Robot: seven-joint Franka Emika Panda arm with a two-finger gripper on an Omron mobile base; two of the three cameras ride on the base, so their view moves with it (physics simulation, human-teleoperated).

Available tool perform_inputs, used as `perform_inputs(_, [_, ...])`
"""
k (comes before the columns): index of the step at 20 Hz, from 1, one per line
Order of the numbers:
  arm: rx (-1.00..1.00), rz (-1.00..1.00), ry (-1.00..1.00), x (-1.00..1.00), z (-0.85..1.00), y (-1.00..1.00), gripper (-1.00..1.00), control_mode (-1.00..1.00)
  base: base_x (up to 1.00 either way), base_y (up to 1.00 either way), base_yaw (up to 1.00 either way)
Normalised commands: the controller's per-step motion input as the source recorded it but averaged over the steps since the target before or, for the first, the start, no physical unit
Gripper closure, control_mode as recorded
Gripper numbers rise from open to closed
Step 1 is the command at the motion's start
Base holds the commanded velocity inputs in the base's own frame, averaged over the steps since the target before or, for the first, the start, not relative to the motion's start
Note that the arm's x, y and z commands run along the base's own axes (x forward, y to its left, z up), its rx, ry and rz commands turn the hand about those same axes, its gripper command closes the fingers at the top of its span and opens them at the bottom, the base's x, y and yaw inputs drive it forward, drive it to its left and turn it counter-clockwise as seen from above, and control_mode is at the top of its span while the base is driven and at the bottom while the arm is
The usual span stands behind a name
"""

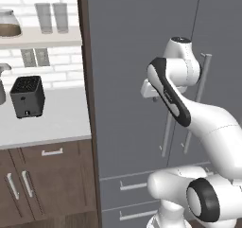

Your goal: Take the strawberry from the fridge and place it on top of the pancake, located on the dining counter.

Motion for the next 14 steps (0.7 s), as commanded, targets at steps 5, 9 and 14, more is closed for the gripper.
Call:
perform_inputs(5, [0.00,0.00,0.00,0.00,0.00,0.00,-1.00,1.00,-0.42,0.00,0.00])
perform_inputs(9, [0.00,0.00,0.00,0.00,0.00,0.00,-1.00,1.00,-0.91,0.00,0.00])
perform_inputs(14, [0.00,0.00,0.00,0.00,0.00,0.00,-1.00,1.00,-0.07,-0.36,0.00])
